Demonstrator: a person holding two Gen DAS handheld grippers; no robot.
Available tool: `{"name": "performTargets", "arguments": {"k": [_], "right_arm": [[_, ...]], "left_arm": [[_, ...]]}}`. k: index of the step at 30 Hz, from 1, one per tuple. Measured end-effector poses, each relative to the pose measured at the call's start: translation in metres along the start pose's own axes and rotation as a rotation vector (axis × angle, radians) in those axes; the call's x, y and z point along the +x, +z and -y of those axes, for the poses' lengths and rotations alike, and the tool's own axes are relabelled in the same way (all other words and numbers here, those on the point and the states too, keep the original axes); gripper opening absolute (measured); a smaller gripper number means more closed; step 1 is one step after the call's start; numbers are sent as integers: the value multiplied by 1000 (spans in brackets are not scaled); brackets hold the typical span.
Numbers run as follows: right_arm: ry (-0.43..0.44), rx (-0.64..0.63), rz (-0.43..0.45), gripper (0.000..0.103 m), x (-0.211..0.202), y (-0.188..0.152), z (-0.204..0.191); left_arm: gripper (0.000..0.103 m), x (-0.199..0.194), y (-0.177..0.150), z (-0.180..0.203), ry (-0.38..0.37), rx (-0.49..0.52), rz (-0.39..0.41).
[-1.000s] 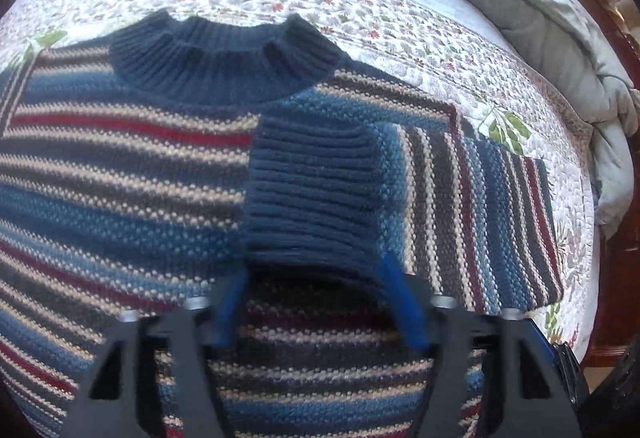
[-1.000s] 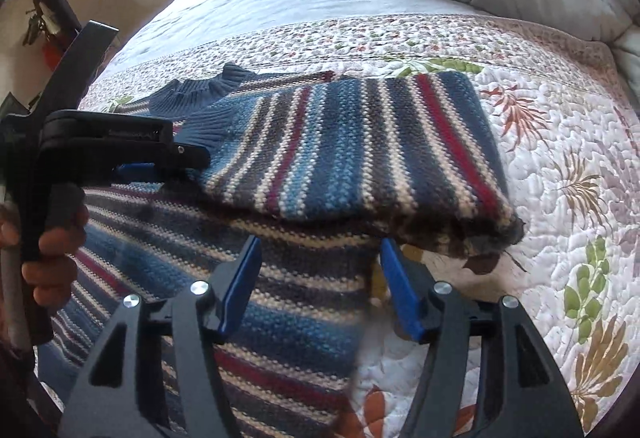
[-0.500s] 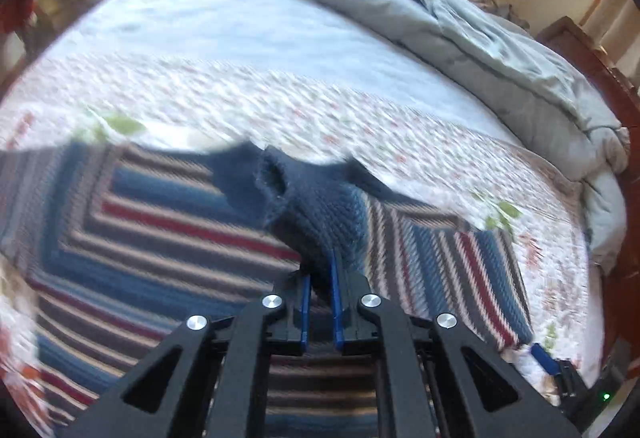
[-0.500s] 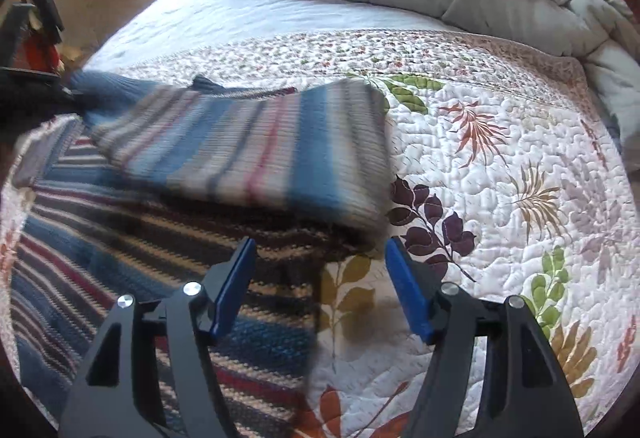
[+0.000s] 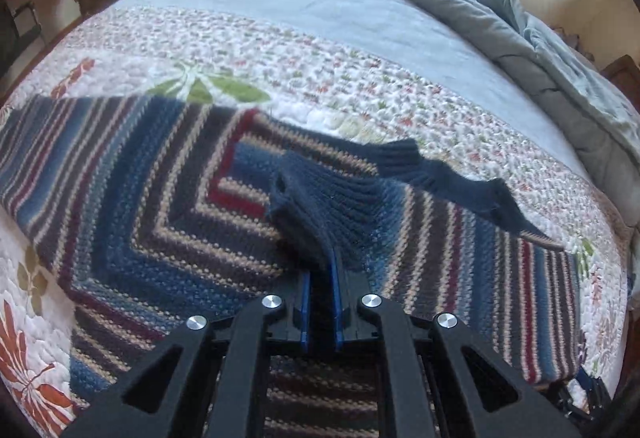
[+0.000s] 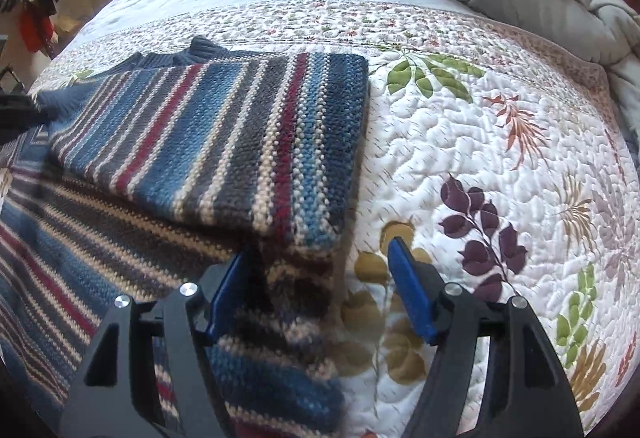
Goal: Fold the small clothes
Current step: 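Carry the held sleeve across the sweater body with the left tool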
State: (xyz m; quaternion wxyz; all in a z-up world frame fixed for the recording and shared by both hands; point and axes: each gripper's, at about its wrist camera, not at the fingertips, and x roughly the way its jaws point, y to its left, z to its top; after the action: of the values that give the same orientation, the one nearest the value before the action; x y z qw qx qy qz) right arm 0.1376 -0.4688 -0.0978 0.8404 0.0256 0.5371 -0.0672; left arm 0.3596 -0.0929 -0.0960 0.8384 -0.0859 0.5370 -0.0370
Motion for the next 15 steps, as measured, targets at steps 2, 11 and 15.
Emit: {"name": "performTargets", "arguments": {"k": [2,11,15], "right_arm": [[-16,24,-8,68,5,0,5],[-52,75,-60,69,15,-5,16],[4,114,-57,68,-3,-11,16]], "left_arm": [[10,6,-3,0,22,10,-6],[27,12,-13,-10,81,35,-18],[42,-19,-16,-21,68,62,-9]]}}
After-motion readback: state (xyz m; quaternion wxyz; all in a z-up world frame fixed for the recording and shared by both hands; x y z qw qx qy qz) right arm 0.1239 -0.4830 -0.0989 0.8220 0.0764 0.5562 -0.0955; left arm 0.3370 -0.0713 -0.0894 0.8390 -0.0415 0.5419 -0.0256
